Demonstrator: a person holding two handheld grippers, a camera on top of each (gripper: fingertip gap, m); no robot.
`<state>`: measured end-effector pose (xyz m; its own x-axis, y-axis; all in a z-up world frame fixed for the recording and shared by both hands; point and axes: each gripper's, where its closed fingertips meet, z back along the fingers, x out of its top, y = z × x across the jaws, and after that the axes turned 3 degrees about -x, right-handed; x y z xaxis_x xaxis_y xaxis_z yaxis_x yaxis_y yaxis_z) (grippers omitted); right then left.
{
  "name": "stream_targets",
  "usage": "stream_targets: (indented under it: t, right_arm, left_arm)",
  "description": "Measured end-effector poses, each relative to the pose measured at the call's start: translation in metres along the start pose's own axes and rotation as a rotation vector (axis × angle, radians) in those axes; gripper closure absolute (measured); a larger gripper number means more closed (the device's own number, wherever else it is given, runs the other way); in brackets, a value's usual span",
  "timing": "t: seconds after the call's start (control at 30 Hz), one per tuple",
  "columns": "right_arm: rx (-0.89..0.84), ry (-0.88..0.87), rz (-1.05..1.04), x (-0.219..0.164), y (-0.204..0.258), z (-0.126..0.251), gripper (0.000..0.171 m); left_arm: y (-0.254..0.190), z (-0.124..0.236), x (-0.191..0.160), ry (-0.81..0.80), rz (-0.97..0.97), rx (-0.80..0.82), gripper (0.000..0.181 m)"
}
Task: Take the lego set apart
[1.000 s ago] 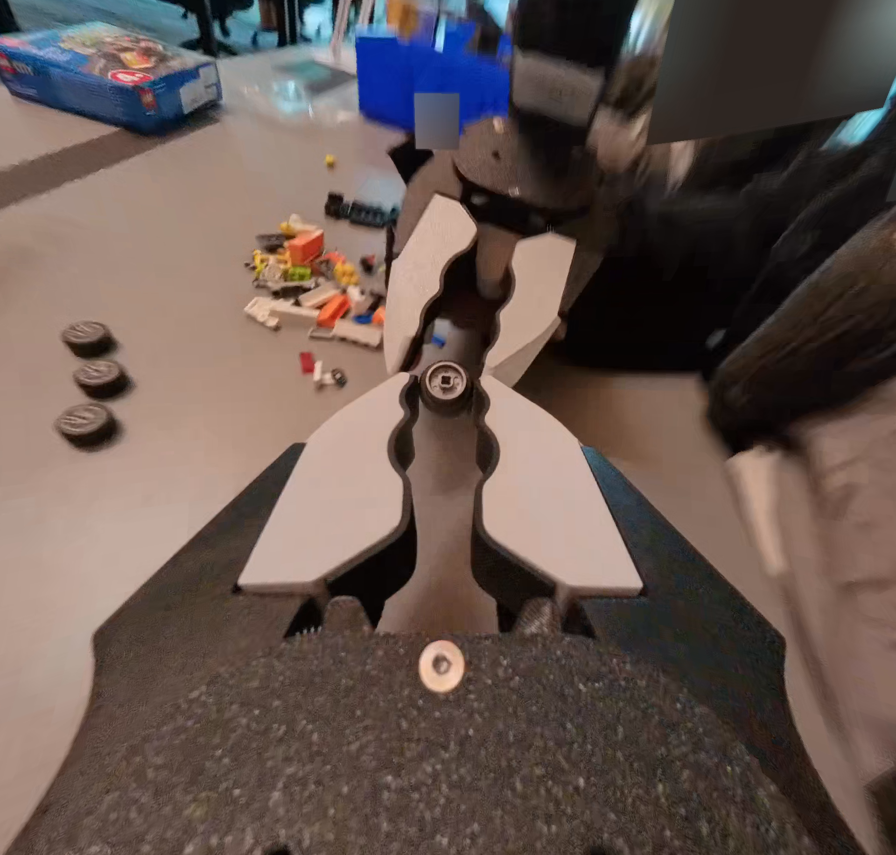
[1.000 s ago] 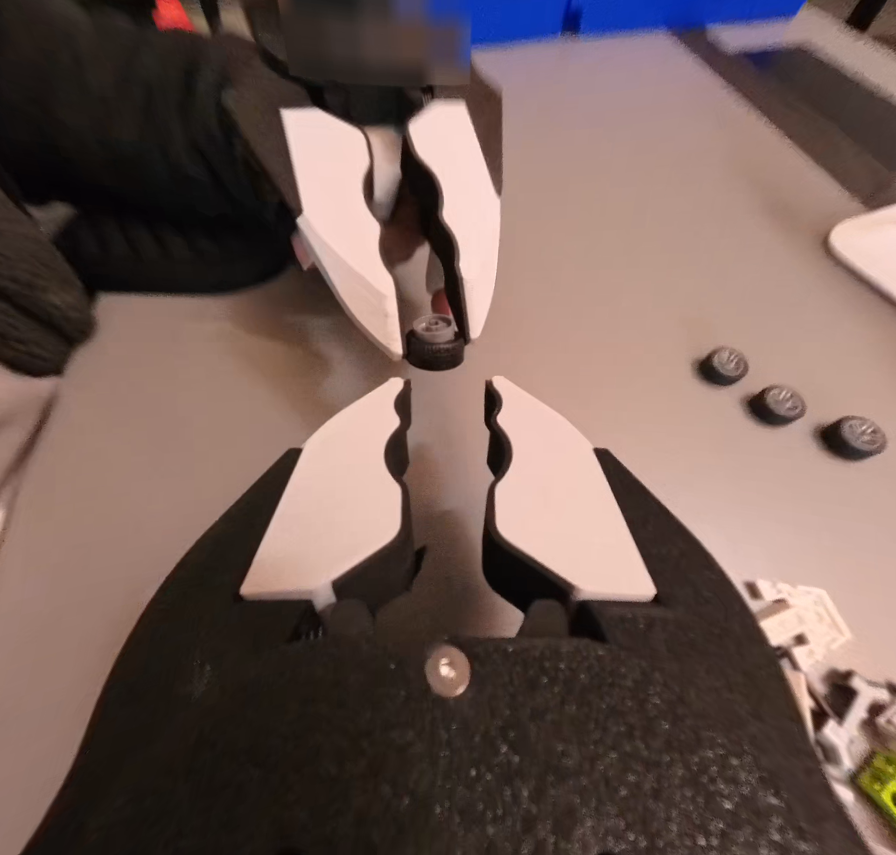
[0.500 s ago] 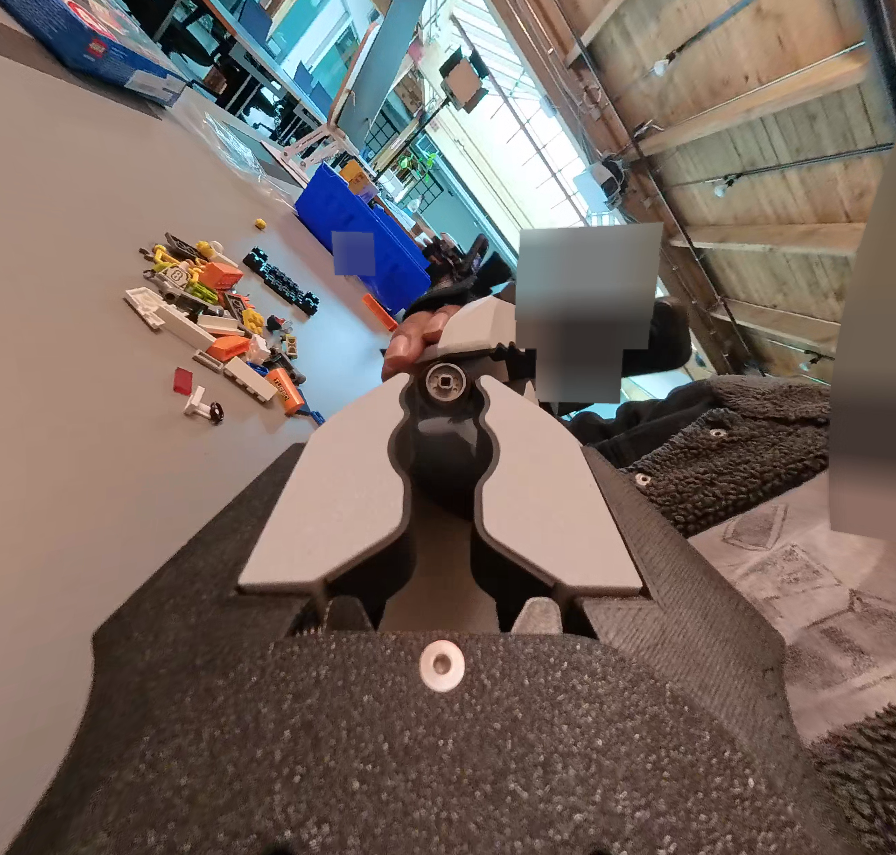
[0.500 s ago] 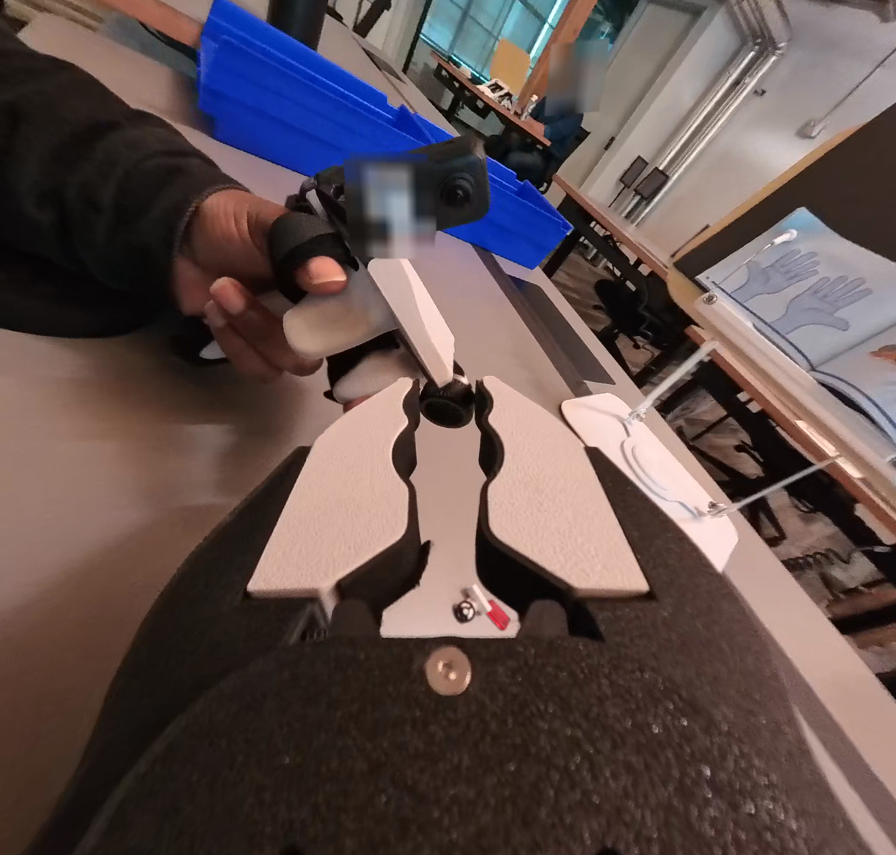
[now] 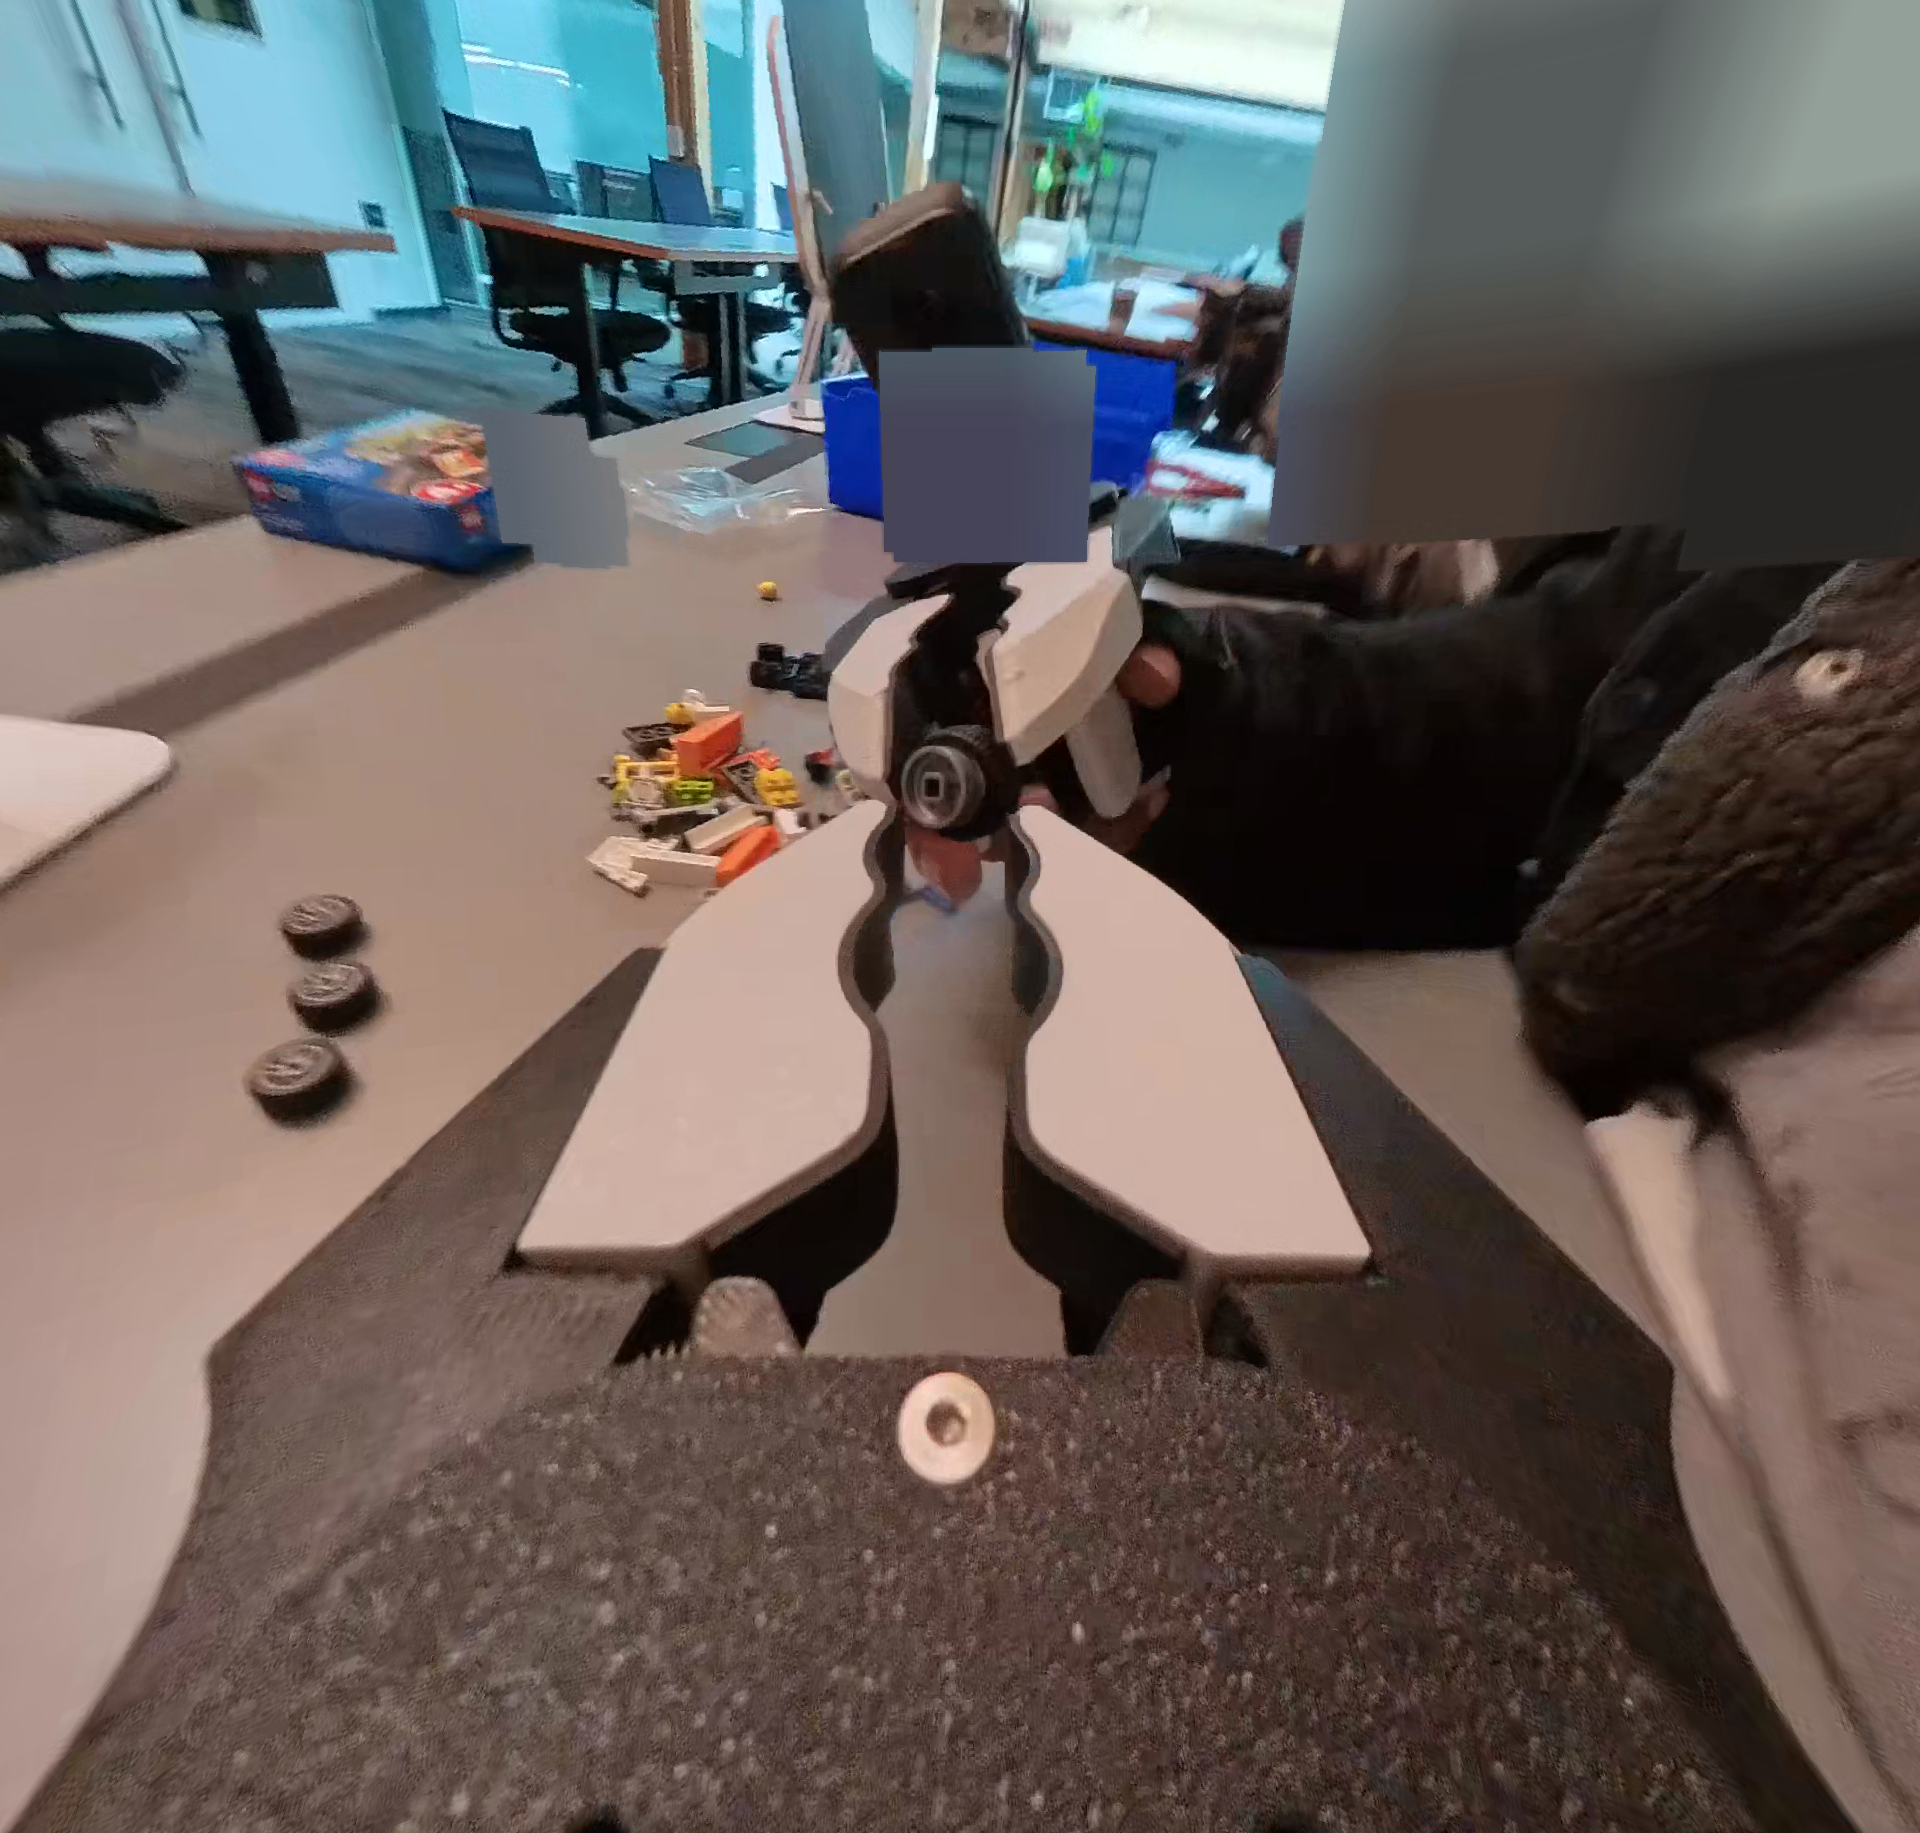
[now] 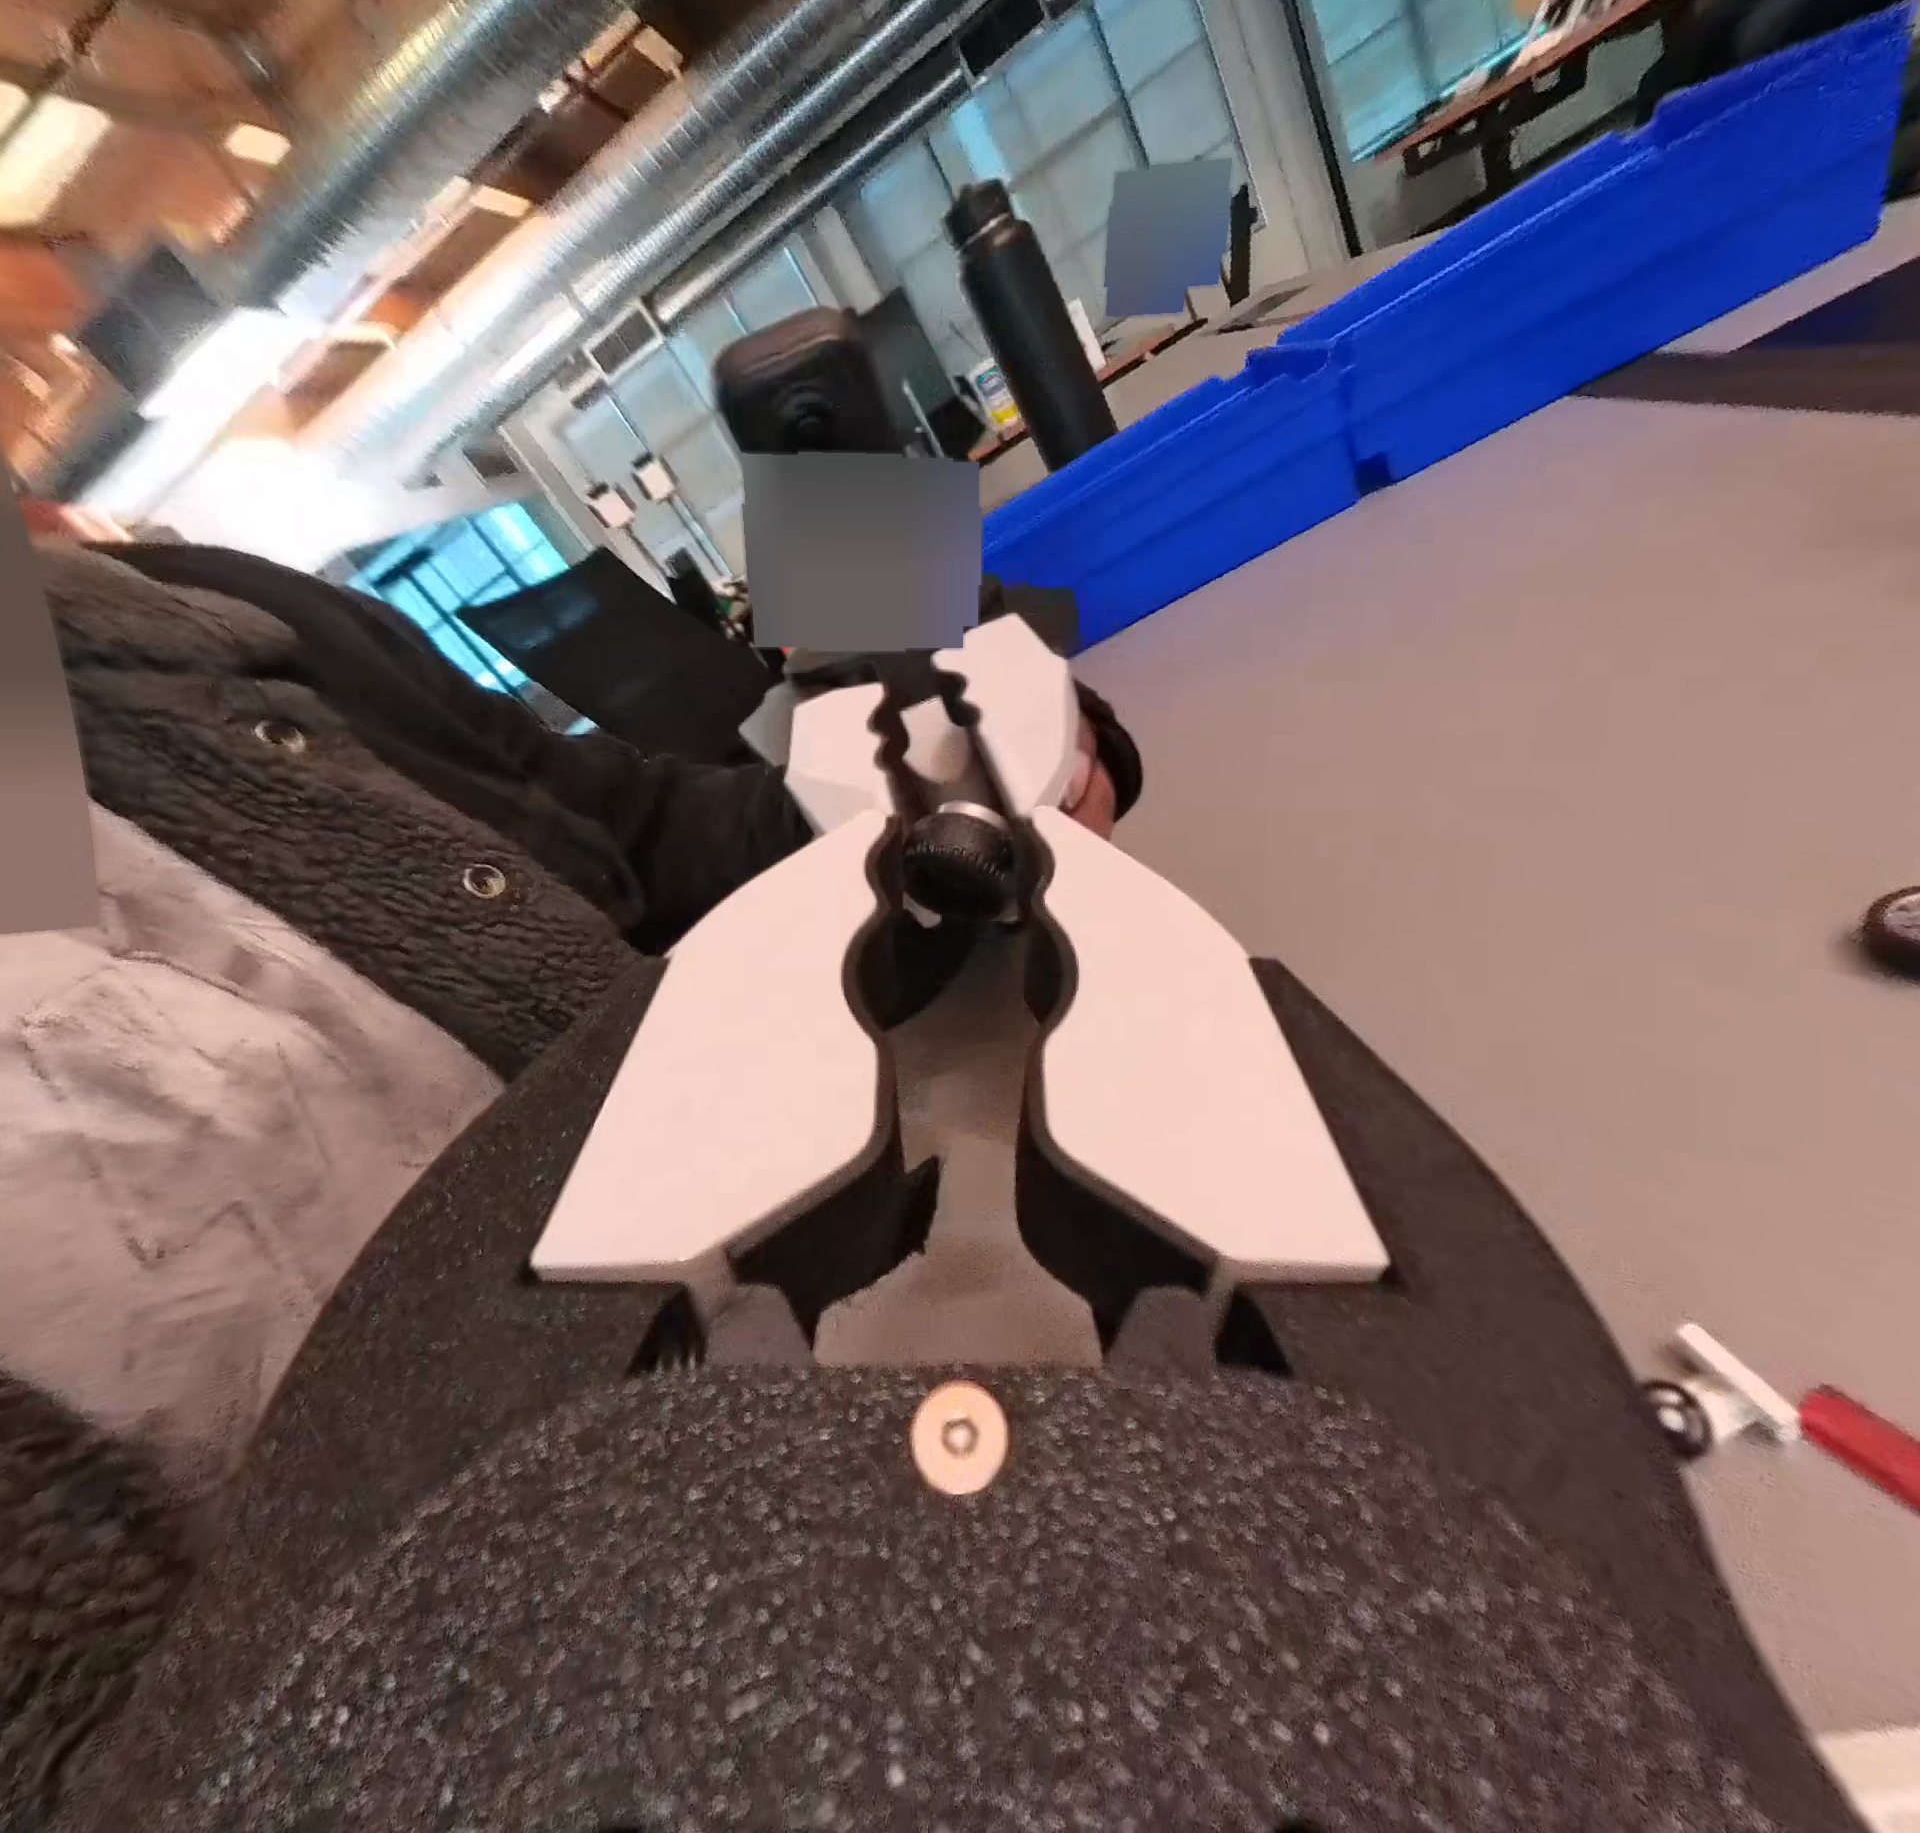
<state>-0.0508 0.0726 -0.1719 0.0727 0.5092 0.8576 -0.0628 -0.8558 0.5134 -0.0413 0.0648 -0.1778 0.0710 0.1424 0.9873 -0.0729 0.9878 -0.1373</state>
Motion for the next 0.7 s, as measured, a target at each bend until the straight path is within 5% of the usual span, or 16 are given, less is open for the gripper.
stream_targets:
  t: [0.33, 0.7]
  right_arm:
    - [0.081, 0.076, -0.157, -0.013, 0.001, 0.0, 0.152]
    - [0.054, 0.158, -0.164, -0.025, 0.0, -0.003, 0.155]
  left_arm:
    - [-0.005, 0.003, -0.007, 0.089, -0.156, 0.03, 0.177]
    - [-0.007, -0.001, -0.025, 0.206, -0.28, 0.062, 0.169]
